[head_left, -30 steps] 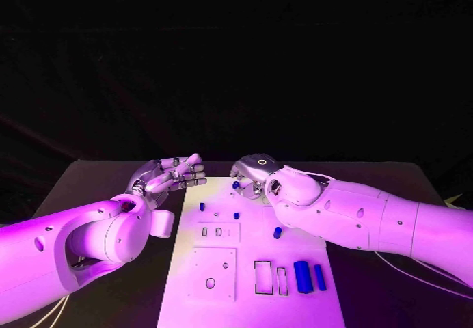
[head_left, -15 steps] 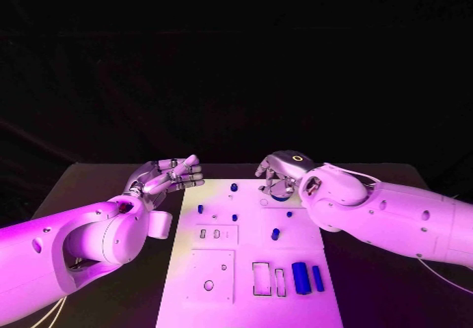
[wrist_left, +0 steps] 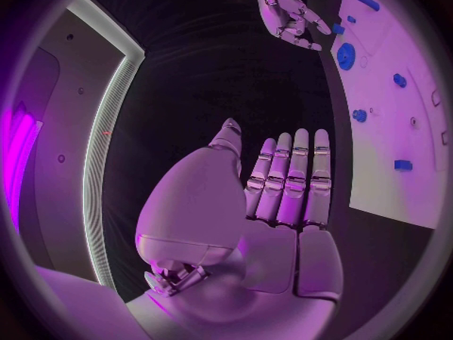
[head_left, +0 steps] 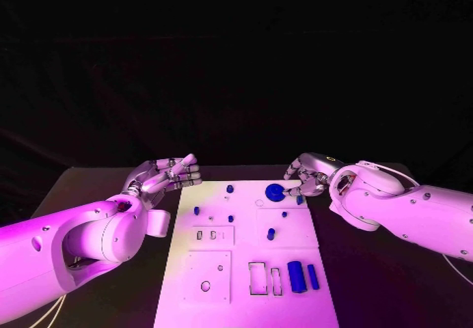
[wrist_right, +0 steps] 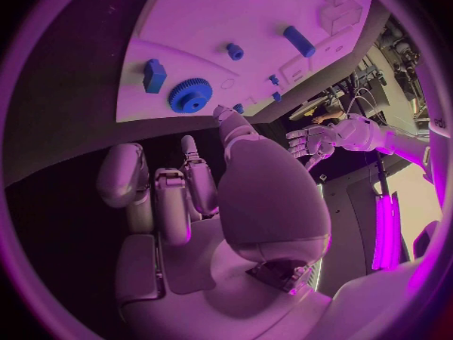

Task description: Assemble the parts on the task board

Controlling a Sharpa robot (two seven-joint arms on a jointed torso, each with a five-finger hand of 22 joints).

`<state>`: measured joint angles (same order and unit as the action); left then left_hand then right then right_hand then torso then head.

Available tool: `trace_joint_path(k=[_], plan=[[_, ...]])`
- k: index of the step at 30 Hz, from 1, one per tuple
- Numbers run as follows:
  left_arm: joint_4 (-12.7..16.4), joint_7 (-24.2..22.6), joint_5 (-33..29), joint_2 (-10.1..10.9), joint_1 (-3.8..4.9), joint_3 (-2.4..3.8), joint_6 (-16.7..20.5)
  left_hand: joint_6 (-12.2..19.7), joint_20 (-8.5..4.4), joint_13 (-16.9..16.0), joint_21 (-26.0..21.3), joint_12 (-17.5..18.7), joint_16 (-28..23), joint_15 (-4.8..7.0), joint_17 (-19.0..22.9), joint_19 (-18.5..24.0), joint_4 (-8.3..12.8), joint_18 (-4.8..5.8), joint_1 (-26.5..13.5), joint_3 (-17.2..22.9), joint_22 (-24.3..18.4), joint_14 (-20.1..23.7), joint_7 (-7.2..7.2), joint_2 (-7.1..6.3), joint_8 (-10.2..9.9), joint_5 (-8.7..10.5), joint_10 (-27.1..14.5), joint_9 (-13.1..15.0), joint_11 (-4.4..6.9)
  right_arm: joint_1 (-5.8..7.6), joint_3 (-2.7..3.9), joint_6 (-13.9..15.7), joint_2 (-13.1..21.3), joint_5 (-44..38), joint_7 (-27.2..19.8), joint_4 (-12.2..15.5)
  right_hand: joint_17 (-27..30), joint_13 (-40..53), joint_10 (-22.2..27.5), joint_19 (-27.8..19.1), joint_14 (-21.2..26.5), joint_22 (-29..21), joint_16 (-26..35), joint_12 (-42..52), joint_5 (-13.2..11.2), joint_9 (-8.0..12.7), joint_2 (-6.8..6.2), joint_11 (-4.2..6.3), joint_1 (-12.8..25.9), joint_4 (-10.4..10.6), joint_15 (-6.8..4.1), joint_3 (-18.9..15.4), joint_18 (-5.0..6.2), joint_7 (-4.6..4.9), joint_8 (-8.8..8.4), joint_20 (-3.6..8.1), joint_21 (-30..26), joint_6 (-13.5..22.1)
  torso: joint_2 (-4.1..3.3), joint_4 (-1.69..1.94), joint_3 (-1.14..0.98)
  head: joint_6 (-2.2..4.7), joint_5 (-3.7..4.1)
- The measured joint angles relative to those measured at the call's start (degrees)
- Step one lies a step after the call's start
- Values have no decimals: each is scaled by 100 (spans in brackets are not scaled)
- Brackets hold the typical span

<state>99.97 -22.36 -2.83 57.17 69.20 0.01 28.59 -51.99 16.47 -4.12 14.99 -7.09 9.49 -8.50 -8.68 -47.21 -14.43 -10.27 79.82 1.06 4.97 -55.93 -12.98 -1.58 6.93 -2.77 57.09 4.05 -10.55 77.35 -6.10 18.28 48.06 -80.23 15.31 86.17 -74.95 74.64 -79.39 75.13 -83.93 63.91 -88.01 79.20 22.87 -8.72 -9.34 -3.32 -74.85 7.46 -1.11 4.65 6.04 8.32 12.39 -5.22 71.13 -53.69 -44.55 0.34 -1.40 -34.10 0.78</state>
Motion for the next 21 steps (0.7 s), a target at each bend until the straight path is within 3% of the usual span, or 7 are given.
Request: trace_joint_path(k=[11, 21], plan=[[27, 10, -14, -10, 0, -1, -2, 0, 0, 6, 0, 0, -35, 0, 0, 0, 0, 0, 33, 0, -7, 0, 0, 33, 0, 0, 0, 0, 0, -20, -17, -142, -336, 159, 10, -465, 1, 33, -21, 23, -20, 74, -45, 83, 0, -15, 28, -21, -28, 46, 20, -46, 3, 6, 46, -23, 42, 87, -14, 10, 2, -31, -10], [43, 20, -18, 3, 0, -1, -9, 0, 0, 6, 0, 26, -35, 0, 0, 0, 23, 0, 76, 23, -13, 0, 0, 122, 0, 0, 0, 0, 0, -105, -35, -223, -608, 167, 17, -687, 2, 32, -63, 61, 0, 170, -94, 173, -1, -30, 50, -63, -50, 117, 40, -117, 5, 47, 89, -61, 87, 190, -49, 33, -6, -69, 2]])
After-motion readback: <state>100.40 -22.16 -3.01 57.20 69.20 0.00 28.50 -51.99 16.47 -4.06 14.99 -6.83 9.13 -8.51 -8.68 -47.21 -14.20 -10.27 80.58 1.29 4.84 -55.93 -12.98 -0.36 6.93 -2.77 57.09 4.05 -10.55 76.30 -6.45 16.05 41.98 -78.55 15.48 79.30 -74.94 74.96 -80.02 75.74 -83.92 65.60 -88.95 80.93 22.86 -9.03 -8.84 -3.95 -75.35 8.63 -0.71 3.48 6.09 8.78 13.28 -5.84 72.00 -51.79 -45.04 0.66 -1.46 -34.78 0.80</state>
